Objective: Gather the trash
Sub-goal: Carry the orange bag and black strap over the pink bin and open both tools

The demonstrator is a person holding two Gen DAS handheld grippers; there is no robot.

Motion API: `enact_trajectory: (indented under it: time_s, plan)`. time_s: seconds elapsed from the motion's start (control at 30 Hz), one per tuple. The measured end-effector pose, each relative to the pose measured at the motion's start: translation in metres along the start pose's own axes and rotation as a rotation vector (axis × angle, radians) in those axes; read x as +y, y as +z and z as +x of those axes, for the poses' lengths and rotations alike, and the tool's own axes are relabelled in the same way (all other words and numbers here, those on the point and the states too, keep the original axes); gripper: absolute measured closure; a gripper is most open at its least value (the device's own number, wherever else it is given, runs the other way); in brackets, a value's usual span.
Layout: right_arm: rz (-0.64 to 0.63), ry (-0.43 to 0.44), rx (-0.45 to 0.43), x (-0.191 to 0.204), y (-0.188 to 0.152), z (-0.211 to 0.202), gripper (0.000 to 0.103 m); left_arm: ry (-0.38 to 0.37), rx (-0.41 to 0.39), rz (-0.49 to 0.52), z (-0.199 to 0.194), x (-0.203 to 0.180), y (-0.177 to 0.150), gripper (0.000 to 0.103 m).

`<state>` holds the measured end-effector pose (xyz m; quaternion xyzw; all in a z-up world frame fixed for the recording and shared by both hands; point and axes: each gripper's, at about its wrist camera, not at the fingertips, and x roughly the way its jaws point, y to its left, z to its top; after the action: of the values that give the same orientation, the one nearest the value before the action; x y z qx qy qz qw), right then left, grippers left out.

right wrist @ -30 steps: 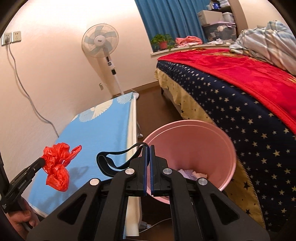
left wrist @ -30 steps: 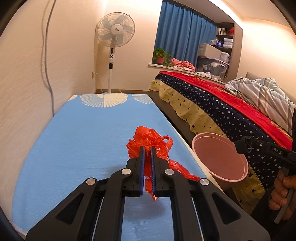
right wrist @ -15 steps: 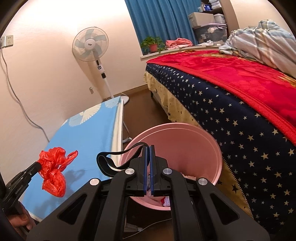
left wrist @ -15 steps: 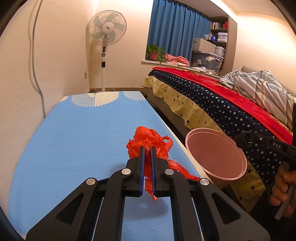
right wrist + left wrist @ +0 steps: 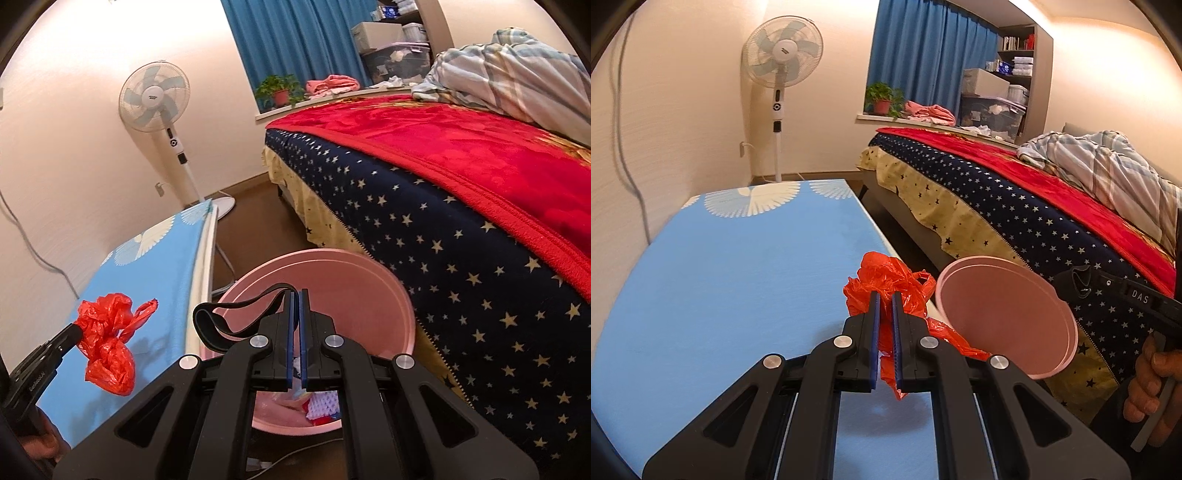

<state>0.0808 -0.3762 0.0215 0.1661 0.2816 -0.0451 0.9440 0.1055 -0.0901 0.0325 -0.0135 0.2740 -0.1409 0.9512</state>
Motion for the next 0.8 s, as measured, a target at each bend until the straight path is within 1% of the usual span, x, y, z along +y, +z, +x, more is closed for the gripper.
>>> enact_trajectory:
  time_s: [0.37, 0.63, 0.8]
  plan:
    - [0.025, -0.054, -0.009, -0.014, 0.008, 0.010, 0.100, -0.047, 0.011, 0.027, 0.029, -0.033, 0.012, 0.097]
    - [0.015, -0.082, 0.004, -0.014, 0.008, 0.020, 0.100, -0.085, 0.021, 0.047, 0.050, -0.058, 0.021, 0.097]
    - [0.013, -0.092, 0.012, -0.013, 0.007, 0.024, 0.100, -0.104, 0.035, 0.059, 0.061, -0.069, 0.020, 0.097]
